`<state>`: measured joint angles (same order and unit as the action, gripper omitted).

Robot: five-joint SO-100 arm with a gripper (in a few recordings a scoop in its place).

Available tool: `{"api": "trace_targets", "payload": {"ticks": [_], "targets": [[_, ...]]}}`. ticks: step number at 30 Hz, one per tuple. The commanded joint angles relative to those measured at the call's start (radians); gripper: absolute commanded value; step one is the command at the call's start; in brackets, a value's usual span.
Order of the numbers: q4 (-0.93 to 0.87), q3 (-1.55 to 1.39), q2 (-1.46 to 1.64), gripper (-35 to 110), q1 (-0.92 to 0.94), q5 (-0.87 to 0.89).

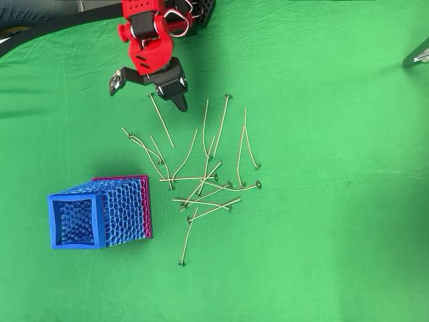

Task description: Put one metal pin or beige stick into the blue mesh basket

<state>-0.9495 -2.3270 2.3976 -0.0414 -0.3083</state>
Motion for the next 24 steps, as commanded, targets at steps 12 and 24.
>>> {"api": "trace_targets", "payload": {"ticks": [12, 24], "targets": [[-0.077, 0.482, -0.393, 0, -0.046, -0.110], [-0.201, 0.897, -0.756, 0, -0.097, -0.170]]}}
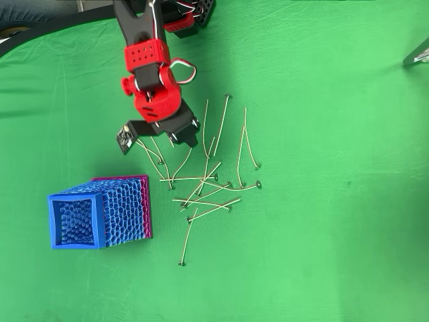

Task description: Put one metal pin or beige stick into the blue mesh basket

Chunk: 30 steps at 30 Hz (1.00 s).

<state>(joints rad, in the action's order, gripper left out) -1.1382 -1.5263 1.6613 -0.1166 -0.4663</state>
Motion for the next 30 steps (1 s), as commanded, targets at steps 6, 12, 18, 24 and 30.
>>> {"api": "trace_targets", "payload": {"ticks": [6, 12, 18, 24, 30], "targets": [[-0.044, 0.285, -0.179, 0, -0.069, -0.006], [-0.095, 0.451, -0.308, 0, -0.094, -0.029], [-0.107, 0.586, -0.417, 0, -0.098, -0.049], [-0.129, 0.718, -0.525, 0, -0.127, -0.071], [-0.183, 0.905, -0.629, 0, -0.172, -0.066]]}}
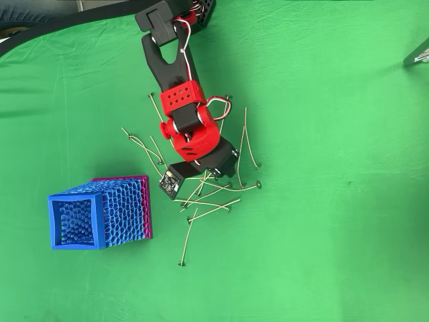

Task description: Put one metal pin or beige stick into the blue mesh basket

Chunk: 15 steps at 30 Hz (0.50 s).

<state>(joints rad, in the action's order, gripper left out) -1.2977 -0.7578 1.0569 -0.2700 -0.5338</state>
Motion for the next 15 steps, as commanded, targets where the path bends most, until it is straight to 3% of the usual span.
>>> {"api": "trace_targets", "payload": {"ticks": [1, 15], "targets": [[-0.029, 0.163, -0.043, 0, -0.023, 0.005], [-0.029, 0.322, -0.221, 0, -0.075, 0.175]]}}
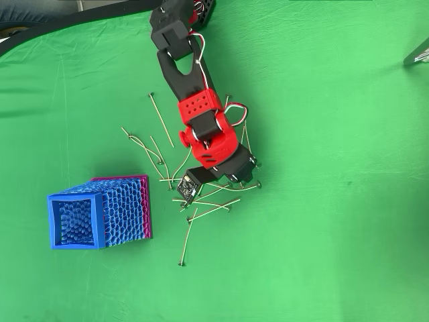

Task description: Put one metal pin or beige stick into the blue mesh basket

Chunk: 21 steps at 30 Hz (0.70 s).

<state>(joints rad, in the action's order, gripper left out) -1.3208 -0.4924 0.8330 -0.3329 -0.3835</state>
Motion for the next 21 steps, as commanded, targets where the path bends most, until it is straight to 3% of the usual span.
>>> {"api": "trace_targets", "payload": {"ticks": [1, 21], "targets": [[-0.006, 0.066, -0.003, 0, -0.015, 0.028], [-0.121, 0.120, -0.078, 0, -0.044, 0.158]]}}
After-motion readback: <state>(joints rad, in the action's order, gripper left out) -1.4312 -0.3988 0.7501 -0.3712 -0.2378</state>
